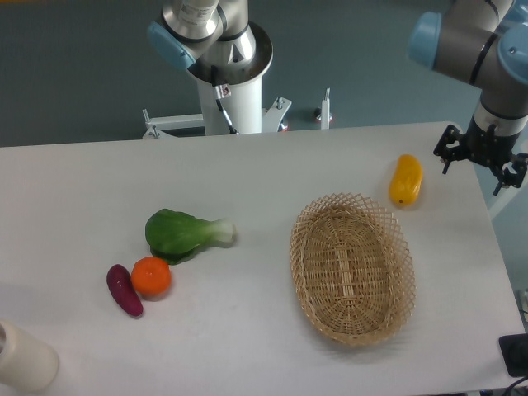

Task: Pick up the mango from the table
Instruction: 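Move the open gripper over the yellow mango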

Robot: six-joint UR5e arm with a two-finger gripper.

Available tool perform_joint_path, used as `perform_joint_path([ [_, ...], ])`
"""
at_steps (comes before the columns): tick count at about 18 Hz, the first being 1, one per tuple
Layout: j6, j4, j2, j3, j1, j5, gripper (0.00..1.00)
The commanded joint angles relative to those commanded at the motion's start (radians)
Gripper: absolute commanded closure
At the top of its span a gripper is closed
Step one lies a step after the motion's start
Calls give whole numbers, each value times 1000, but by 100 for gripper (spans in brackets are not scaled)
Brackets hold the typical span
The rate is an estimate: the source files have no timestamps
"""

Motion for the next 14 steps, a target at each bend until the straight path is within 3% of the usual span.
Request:
perform_joint_path([
  [7,-21,2,69,-135,31,-3,0],
  [14,-17,24,66,-196,29,0,0],
])
